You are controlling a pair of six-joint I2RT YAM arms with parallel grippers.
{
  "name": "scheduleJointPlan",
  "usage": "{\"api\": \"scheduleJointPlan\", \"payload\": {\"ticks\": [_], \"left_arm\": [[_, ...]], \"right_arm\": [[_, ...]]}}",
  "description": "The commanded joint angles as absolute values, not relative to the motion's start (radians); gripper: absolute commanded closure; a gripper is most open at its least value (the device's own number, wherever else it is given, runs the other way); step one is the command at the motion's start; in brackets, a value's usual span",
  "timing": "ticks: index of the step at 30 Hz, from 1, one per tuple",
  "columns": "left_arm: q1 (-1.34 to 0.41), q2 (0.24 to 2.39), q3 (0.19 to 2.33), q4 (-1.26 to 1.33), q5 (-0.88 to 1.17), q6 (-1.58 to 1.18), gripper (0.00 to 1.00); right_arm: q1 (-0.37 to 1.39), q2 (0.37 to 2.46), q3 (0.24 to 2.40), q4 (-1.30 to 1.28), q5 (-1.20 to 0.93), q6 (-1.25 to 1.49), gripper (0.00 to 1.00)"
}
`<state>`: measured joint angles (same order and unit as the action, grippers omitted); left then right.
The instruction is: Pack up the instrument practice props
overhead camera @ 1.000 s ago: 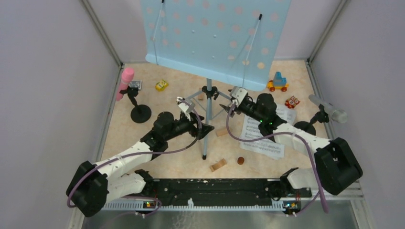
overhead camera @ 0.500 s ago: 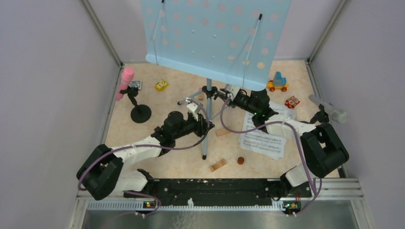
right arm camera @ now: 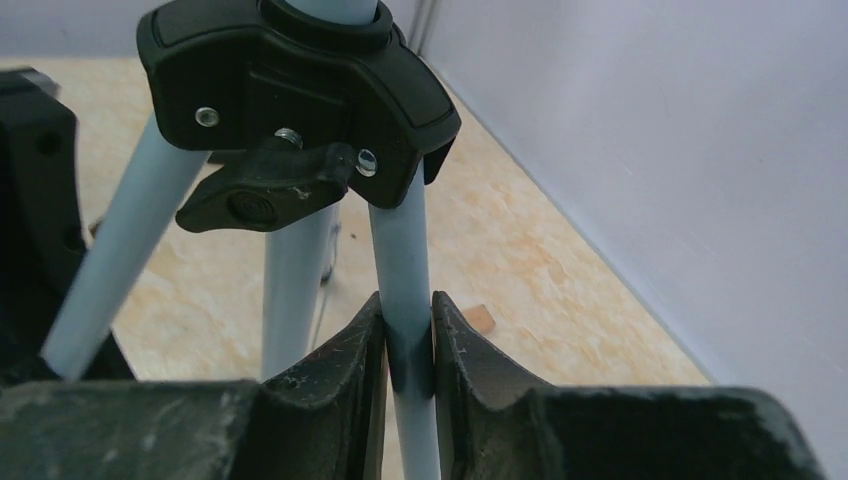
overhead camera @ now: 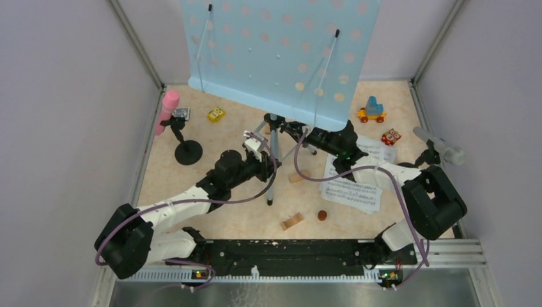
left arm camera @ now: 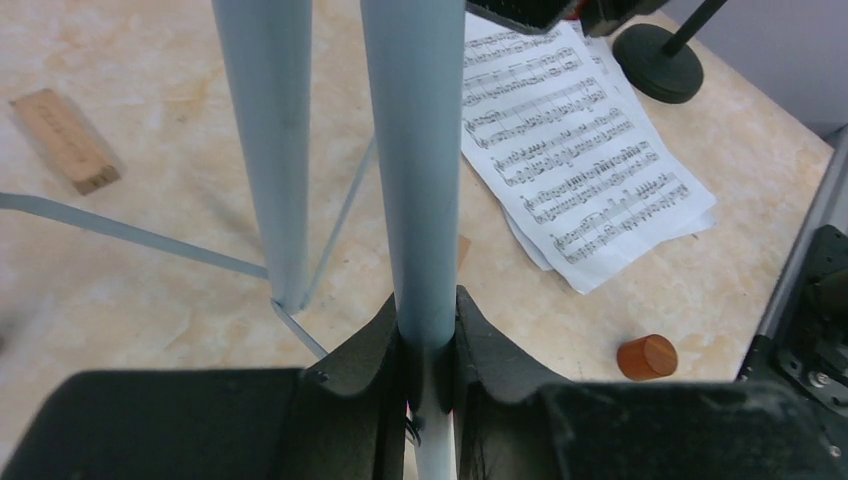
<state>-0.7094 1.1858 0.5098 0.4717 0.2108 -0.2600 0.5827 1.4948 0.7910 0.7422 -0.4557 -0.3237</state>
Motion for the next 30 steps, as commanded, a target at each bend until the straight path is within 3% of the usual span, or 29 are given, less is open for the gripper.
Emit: {"api": "scheduleJointPlan", "payload": {"ticks": [1,15,20,25,28,30], "left_arm": [[-0.714,1.113,0.567,0.45,0.158,-0.121,1.0],[-0.712,1.104,0.619,0.424,0.044,-0.065,1.0],[-0.713,1.104,0.608,0.41,0.054,-0.085,0.62],[-0.713,1.061,0.49,0.458,0.05,-0.144,0.4],[-0.713,1.054,0.425,0.51,0.061,-0.169,0.37],[-0.713,1.069,0.402,0.533,0.067,-0.179,0.42]], "right_arm": [[0.636,1.439,0.794,1.017,-0.415,-0.131,1.0],[0.714,1.469,0.595,1.496,-0.236,0.206,1.0],[0.723,1.443,0.588,1.408,-0.215,0.129,1.0],[0.724,1.396,0.557,1.306,-0.201,0.047,1.0],[0.723,1.382,0.537,1.289,-0.202,0.034,1.0],[0.723,1.374,0.527,1.28,-0.196,0.028,1.0]]}}
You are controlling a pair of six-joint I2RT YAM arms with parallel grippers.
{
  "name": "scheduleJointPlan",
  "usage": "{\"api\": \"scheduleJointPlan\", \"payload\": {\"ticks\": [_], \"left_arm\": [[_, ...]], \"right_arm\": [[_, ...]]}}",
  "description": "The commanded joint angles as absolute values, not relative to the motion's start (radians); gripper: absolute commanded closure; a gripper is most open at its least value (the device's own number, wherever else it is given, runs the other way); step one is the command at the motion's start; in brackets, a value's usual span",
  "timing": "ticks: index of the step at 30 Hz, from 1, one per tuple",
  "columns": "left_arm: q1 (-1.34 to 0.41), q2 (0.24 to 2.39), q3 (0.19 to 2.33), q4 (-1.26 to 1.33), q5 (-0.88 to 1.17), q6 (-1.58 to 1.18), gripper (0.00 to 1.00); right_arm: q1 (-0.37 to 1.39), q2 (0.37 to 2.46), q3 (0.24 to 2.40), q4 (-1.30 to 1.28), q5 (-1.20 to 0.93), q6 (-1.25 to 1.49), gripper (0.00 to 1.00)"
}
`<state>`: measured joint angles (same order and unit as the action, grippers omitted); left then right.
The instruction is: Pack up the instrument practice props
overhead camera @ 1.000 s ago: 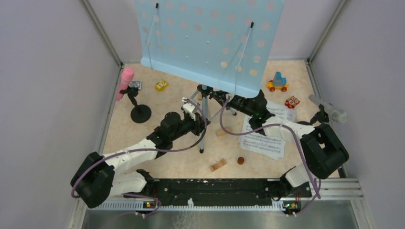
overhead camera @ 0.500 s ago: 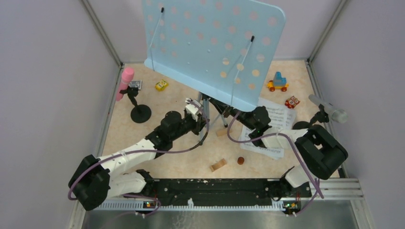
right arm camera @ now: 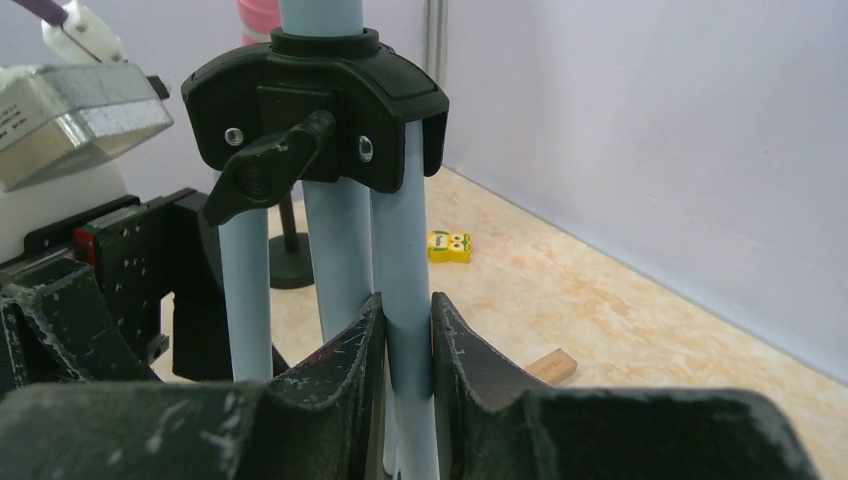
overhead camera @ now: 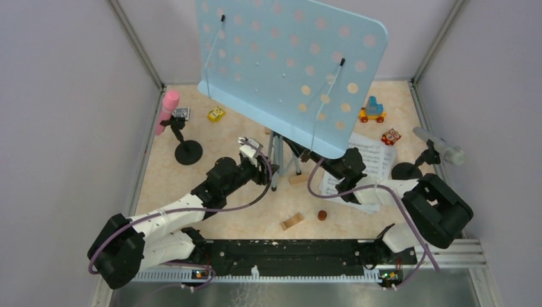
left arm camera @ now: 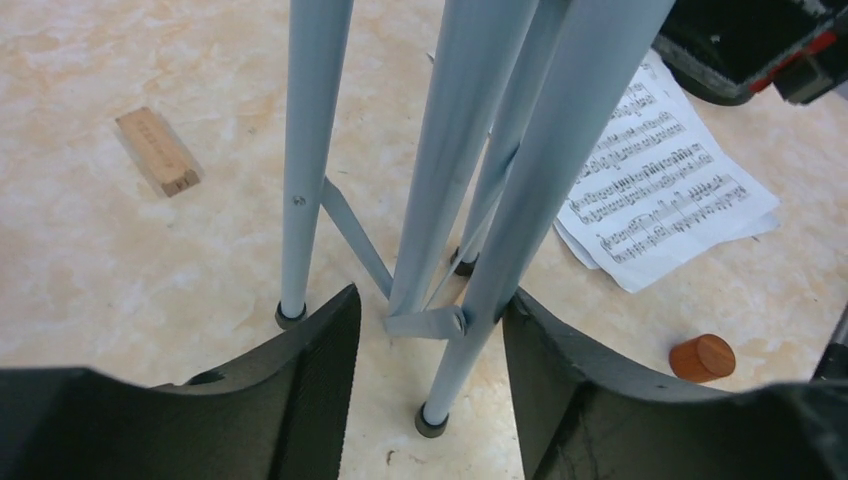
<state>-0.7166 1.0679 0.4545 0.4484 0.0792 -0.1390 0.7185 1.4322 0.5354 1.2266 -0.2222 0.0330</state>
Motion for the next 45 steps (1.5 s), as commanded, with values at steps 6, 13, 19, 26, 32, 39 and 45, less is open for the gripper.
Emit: {"api": "scheduleJointPlan", "payload": {"ticks": [6,13,19,26,32,39,45], "left_arm": [[-0.714,1.147,0.398,0.592,0.105,-0.196,0.48],[-0.714,1.226,0.426,0.626,0.158,-0.209,0.81],[-0.714,1.26,0.442,0.634,0.189,-0.213,1.0],[-0.714,1.26,0.43,0.633,0.19,-0.196,1.0],[-0.714,1.271,0.416,0.647,0.192,-0.203,1.0],[-0.714,1.274,0.405,0.666,0.186,-0.221,0.93],[-0.714,1.29,0.441,0.67,0.183,-0.22,0.45]], "right_arm": [[0.723,1.354,0.521,1.231,-0.205,0.018,1.0],[0.723,1.316,0.508,1.164,-0.183,0.008,1.0],[0.724,1.236,0.508,1.022,-0.166,-0.057,0.89],[0.724,1.09,0.439,0.914,-0.119,-0.103,0.68],[0.724,1.03,0.424,0.837,-0.112,-0.133,0.59],[0.724,1.048,0.529,0.69,-0.075,-0.15,0.74],[0.725,1.106,0.579,0.675,-0.102,-0.136,0.82]]}}
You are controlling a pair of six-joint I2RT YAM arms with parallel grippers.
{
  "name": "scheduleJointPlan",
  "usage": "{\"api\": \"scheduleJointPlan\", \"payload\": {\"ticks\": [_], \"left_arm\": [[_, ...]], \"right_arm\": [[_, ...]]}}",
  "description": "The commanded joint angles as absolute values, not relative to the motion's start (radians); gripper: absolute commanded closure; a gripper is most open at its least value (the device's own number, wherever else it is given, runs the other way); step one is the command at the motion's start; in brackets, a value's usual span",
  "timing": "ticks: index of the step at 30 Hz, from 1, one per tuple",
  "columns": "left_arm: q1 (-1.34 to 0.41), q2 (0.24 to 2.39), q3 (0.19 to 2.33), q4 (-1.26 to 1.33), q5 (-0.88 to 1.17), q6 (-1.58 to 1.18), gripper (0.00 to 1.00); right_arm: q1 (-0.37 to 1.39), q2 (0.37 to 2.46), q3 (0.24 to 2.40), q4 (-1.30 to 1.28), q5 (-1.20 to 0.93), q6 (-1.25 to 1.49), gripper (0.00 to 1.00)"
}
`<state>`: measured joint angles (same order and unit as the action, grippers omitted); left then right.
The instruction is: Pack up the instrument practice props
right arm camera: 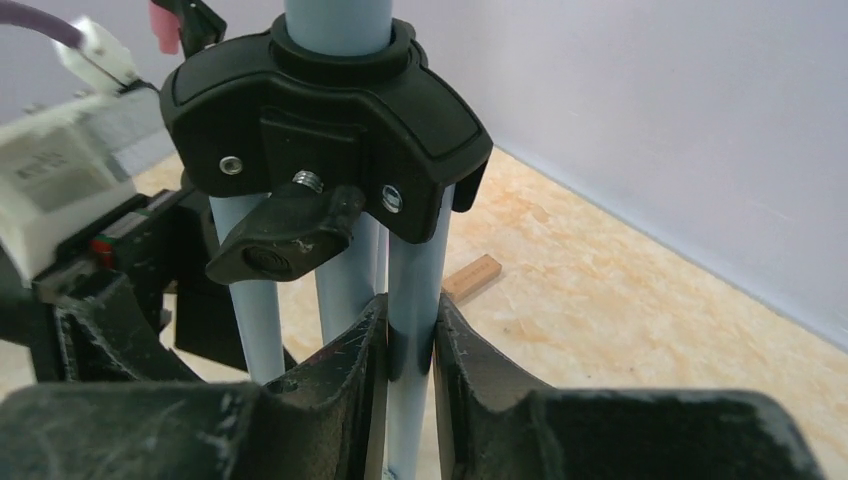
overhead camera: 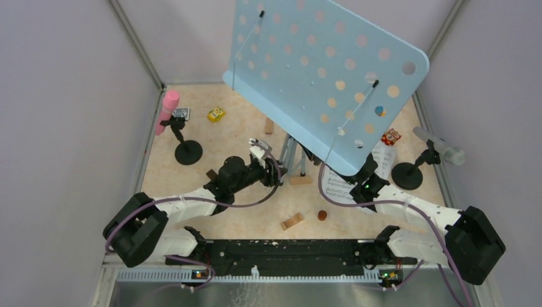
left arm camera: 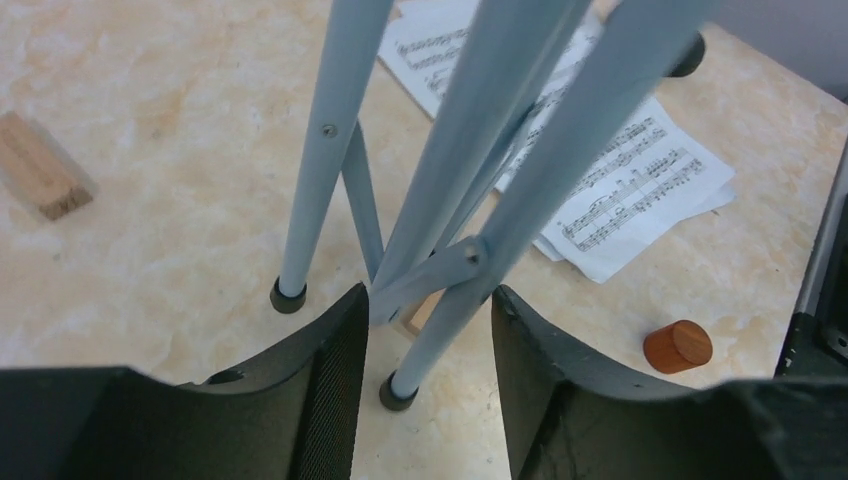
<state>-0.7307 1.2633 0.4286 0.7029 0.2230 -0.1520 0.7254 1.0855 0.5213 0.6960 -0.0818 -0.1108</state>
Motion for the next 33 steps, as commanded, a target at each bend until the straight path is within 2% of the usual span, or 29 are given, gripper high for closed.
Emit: {"api": "scheduleJointPlan", "payload": {"ticks": [1,3,11,20,23,26,27,29,30,33], "left_arm": [[-0.714,1.293,0.449,0.67,0.184,-0.217,0.42],[-0.715,1.303,0.461,0.67,0.187,-0.209,0.38],[-0.715,1.343,0.506,0.695,0.202,-0.215,0.36],[-0.718,1.377,0.542,0.723,0.163,-0.243,0.35],[-0.72,1.391,0.556,0.726,0.139,-0.25,0.43],[-0.723,1.417,0.574,0.728,0.128,-0.249,0.58],[-0.725,1.428,0.582,0.727,0.129,-0.245,0.66],[-0.733,1.449,0.601,0.709,0.131,-0.231,0.93],[-0.737,1.453,0.608,0.697,0.125,-0.228,1.0],[-0.747,1.455,0.597,0.702,0.107,-0.232,1.0]], "right_arm": [[0.725,1.113,0.583,0.682,-0.105,-0.132,0.82],[0.729,1.127,0.59,0.693,-0.104,-0.123,0.83],[0.757,1.182,0.641,0.673,-0.045,-0.101,0.84],[0.797,1.25,0.736,0.558,0.102,-0.052,0.96],[0.812,1.253,0.735,0.56,0.117,-0.044,0.97],[0.827,1.252,0.731,0.559,0.129,-0.044,0.96],[0.829,1.251,0.728,0.561,0.127,-0.044,0.97],[0.834,1.245,0.724,0.556,0.117,-0.053,0.96],[0.836,1.24,0.719,0.554,0.114,-0.063,0.96],[0.845,1.211,0.693,0.553,0.116,-0.085,0.86]]}}
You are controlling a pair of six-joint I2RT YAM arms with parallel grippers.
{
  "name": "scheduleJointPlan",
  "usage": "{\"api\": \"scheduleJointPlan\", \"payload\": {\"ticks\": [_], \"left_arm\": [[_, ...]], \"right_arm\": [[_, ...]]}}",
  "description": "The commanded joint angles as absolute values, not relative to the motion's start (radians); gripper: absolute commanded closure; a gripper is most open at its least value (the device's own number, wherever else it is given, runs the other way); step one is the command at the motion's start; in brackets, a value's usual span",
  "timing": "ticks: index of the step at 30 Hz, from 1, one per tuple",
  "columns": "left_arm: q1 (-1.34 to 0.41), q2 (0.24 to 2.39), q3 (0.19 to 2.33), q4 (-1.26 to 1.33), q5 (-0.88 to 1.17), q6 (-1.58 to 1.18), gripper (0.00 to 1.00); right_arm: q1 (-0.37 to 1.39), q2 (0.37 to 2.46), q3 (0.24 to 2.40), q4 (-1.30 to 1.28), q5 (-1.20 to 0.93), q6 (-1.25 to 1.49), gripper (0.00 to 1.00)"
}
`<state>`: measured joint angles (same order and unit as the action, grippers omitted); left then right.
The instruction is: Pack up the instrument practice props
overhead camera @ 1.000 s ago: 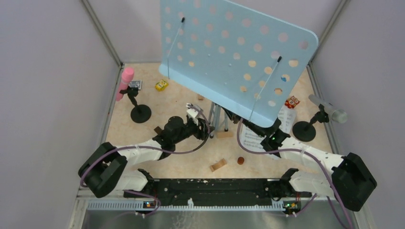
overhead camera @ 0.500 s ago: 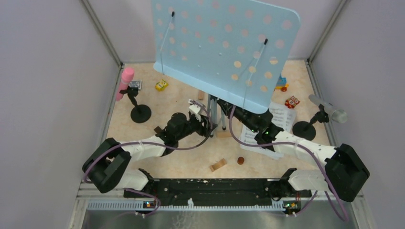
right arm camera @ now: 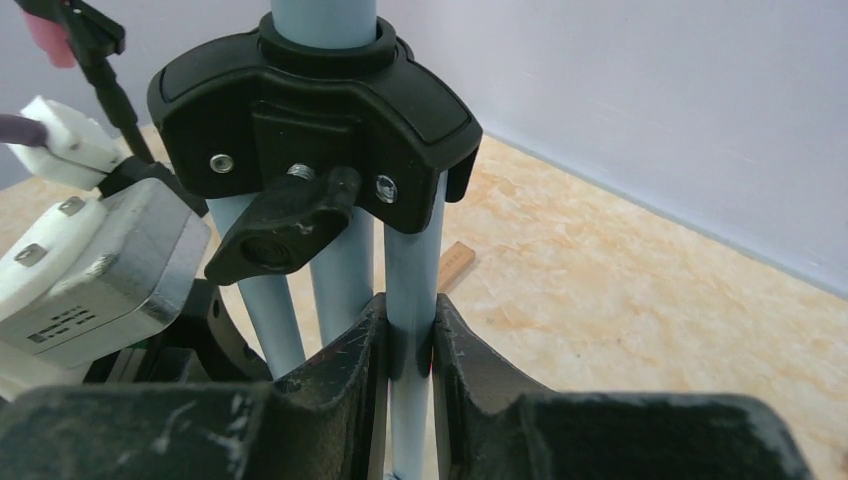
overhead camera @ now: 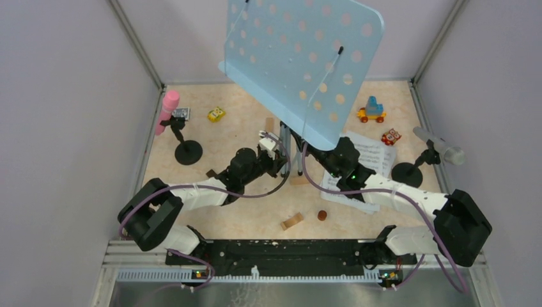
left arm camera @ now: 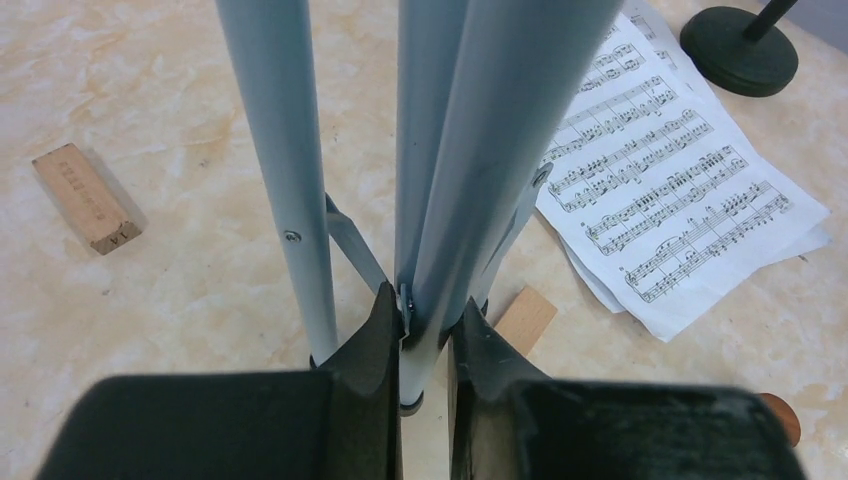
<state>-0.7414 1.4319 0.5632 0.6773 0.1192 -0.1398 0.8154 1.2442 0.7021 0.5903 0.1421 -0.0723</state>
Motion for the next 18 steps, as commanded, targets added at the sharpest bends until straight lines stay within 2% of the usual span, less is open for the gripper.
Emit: {"api": "scheduleJointPlan", "payload": {"ticks": [1,3,9,11,12,18], "left_arm": [[-0.749,1.454,0.59,0.708,0.101,-0.236,1.0],[-0.75,1.452,0.579,0.713,0.091,-0.245,1.0],[-0.751,1.449,0.572,0.712,0.09,-0.248,1.0],[-0.751,1.451,0.57,0.712,0.088,-0.251,1.0],[-0.75,1.451,0.569,0.714,0.088,-0.254,1.0],[-0.756,1.46,0.566,0.73,0.096,-0.262,1.0]], "right_arm": [[0.844,1.197,0.682,0.555,0.119,-0.089,0.83],[0.846,1.166,0.65,0.572,0.119,-0.098,0.75],[0.847,1.066,0.566,0.578,0.11,-0.165,0.62],[0.849,1.033,0.553,0.552,0.104,-0.186,0.51],[0.85,1.016,0.547,0.54,0.112,-0.193,0.49],[0.881,0.982,0.532,0.499,0.322,-0.214,0.48]]}}
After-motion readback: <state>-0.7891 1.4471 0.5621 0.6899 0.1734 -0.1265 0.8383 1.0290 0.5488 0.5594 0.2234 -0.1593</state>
